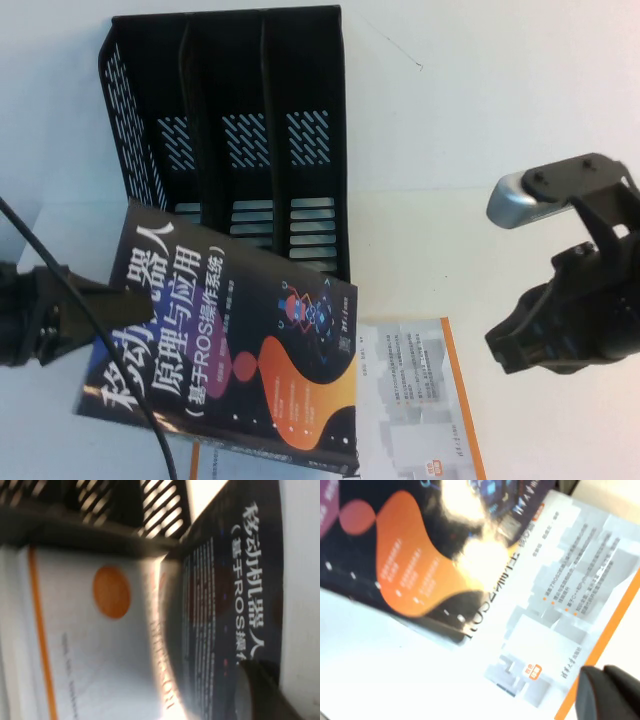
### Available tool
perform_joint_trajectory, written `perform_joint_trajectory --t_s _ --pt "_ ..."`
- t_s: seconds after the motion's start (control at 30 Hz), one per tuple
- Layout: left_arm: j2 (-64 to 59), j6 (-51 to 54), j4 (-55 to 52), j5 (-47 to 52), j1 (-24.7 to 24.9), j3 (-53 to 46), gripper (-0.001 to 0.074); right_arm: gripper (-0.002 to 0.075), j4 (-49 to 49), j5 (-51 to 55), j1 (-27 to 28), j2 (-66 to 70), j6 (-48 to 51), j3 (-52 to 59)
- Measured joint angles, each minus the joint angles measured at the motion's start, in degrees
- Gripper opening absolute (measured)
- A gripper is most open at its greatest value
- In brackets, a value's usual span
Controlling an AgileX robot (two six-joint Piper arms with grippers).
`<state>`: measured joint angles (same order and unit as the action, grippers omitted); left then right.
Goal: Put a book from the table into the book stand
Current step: Pick up the book with your left arm, then place the book on the book shelf
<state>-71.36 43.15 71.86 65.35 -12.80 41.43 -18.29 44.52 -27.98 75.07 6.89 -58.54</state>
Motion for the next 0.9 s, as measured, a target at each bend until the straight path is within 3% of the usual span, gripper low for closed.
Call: perform_joint_trajectory --t_s 0.27,0.47,0.6,0.9 --pt "5.36 -12.85 -4.89 2.84 0.00 19.56 0.0114 0.0008 2.29 3.58 0.00 -8.03 -0.62 0.00" --pt "4.55 -25.10 -21.49 2.18 0.09 35.71 0.0113 0.0008 4.46 5.24 0.00 -9.88 -2.47 0.00" --pt "-0.16 -28.85 -27.62 1.74 0.09 44.62 0.0113 0.0008 5.19 6.56 0.00 -10.00 -2.85 0.00" --pt "-13.83 -32.13 -27.83 2.08 0.09 57.61 0.0113 0.0008 7.08 7.38 0.00 -10.10 -4.21 0.00"
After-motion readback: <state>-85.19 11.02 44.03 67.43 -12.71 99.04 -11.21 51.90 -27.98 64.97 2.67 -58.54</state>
